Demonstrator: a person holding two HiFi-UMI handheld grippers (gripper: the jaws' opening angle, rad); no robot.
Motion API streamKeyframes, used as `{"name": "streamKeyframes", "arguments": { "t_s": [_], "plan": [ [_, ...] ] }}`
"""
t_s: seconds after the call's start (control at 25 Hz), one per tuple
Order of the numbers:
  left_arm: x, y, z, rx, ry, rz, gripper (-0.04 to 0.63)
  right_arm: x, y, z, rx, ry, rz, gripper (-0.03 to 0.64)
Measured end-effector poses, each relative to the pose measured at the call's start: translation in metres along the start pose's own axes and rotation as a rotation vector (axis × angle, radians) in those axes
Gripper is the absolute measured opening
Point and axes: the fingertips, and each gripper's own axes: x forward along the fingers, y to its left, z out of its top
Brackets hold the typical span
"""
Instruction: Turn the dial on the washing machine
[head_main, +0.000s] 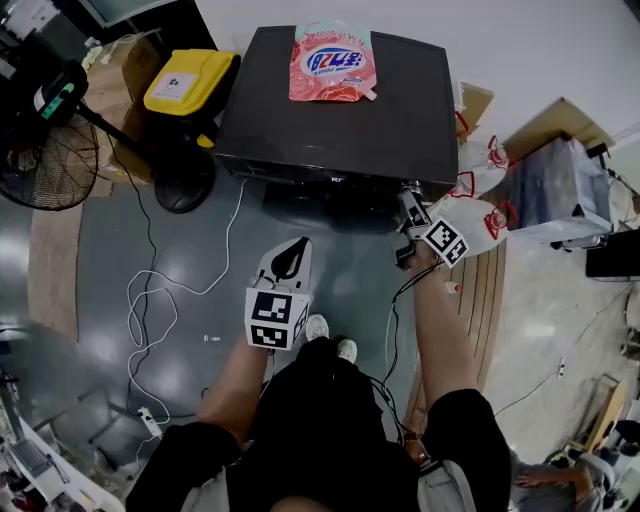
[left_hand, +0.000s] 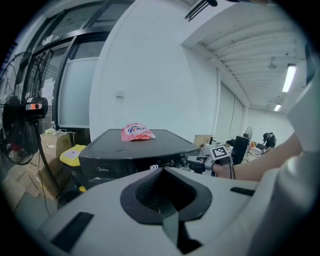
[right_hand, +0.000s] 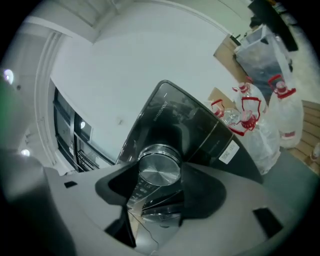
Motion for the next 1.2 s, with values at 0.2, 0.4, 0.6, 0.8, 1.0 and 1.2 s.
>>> {"name": "streamKeyframes", "arguments": {
  "t_s": [0.2,0.4,0.6,0.8,1.0,1.2],
  "plan": [
    [0.001,0.001,0.0,0.001,0.001,-0.004,0.012,0.0,-0.001,0.001,0.081,-0.03,0.037,0.273],
    [-0.001,0.006,0.005,0.001,-0.011,0.0,0.012,-0.001,0.0,0.0,-0.029,-0.057,-0.027,0.276],
    [-0.006,0.003,0.015,-0.001,-0.039,-0.006,0.012,-0.024,0.01,-0.006,-0.179,-0.06,-0.103,0.268],
    [-0.011,-0.013,0.032,0.001,-0.07,-0.037,0.012,-0.072,0.058,-0.001,-0.44,-0.086,-0.136,0.0],
    [-0.02,-0.04,0.057,0.012,-0.112,-0.074,0.012,-0.125,0.14,0.017,-0.656,-0.181,-0.092,0.0],
    [-0.038,-0.071,0.083,0.03,-0.173,-0.096,0.012,-0.19,0.213,0.036,-0.795,-0.298,-0.037,-0.002]
  ]
}}
